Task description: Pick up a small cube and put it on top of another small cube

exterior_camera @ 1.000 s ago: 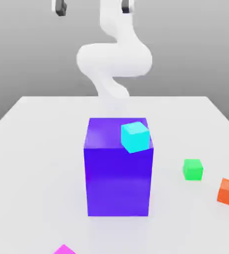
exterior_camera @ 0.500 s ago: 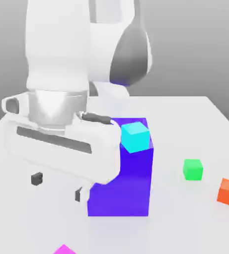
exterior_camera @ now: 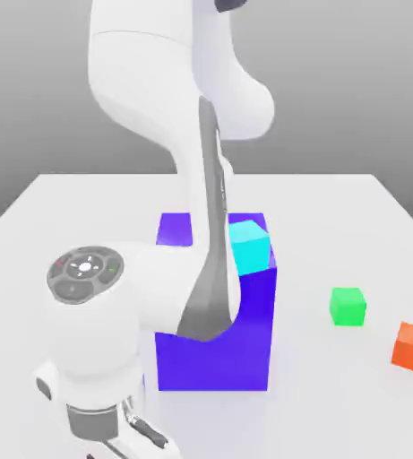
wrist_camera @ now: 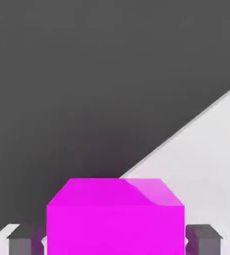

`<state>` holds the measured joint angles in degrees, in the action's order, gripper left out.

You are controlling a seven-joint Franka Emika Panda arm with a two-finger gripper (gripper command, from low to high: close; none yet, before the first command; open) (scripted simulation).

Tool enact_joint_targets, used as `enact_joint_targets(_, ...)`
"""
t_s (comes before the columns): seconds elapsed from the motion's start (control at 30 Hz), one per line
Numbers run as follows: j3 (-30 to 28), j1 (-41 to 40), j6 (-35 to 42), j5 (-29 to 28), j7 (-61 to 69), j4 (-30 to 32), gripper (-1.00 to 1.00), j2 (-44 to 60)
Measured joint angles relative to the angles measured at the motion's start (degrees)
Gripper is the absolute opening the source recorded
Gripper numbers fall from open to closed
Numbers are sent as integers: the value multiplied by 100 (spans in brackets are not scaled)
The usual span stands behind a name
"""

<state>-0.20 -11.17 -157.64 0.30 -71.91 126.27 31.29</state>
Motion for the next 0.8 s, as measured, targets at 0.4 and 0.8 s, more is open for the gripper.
enact_joint_targets(0.4,815,421,644,122,634,589,-100,-1380)
enact_joint_targets(0.8,2743,2873,593,1483,2811,3082,-100,-3869)
